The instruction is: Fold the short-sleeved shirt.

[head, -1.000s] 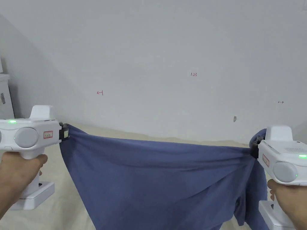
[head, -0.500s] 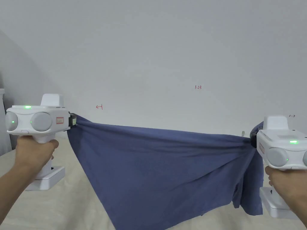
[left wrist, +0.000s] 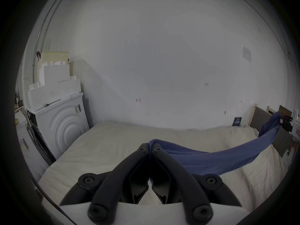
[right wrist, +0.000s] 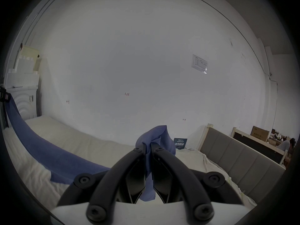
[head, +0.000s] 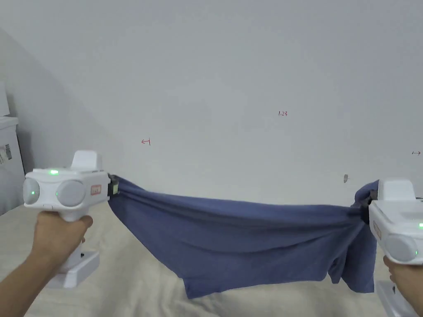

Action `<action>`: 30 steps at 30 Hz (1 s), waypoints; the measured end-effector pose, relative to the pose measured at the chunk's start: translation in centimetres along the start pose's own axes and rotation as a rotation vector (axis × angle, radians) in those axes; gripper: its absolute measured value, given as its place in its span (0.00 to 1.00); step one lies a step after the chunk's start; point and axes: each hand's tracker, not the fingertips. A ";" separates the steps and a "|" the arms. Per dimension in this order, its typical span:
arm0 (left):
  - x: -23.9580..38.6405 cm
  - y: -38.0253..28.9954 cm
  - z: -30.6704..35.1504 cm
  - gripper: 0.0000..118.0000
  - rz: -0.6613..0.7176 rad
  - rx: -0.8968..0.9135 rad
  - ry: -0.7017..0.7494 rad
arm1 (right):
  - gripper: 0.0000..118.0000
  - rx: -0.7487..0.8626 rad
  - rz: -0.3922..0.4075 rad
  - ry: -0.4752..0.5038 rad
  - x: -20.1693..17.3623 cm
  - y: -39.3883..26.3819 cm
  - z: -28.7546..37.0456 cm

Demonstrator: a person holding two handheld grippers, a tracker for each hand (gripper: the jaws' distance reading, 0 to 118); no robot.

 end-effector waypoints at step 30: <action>-4.1 -38.0 20.7 0.00 0.085 -0.374 0.022 | 0.03 -0.391 0.000 -0.019 -1.3 -29.0 26.0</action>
